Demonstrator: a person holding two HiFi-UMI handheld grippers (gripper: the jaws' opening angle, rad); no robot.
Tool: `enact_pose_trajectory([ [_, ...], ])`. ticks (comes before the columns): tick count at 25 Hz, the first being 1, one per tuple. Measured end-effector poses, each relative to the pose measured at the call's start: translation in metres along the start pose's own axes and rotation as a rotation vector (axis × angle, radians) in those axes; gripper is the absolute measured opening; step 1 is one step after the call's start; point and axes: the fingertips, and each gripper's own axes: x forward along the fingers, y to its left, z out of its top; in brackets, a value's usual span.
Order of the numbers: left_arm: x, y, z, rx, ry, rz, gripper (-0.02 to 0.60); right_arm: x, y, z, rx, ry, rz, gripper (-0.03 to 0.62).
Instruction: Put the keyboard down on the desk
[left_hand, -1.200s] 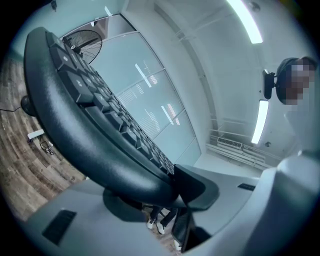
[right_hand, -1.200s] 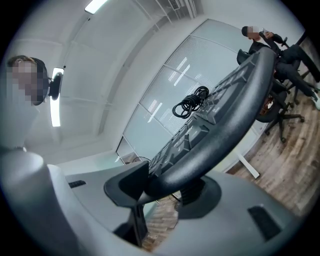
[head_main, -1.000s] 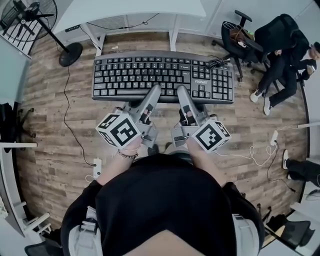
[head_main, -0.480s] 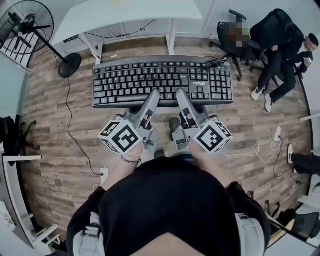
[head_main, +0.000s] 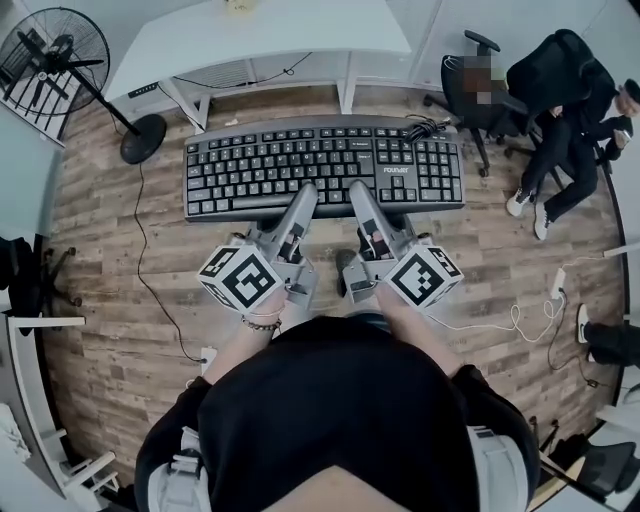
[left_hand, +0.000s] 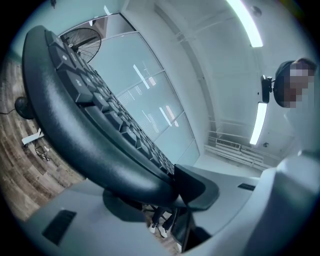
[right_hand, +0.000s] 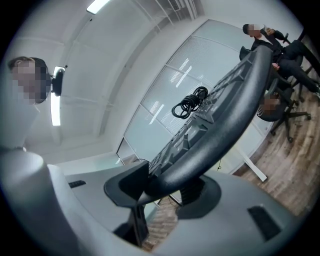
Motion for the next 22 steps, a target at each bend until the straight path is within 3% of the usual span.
enact_pose_trajectory([
  [8,0.085,0.037,0.024,-0.006,-0.005,0.030,0.170,0.075,-0.051,0.039,0.017,0.026,0.011,0.176],
  [22,0.173,0.063,0.053,0.019,-0.035,0.041,0.172,0.150,-0.096,0.087,0.019,0.039,0.056,0.178],
])
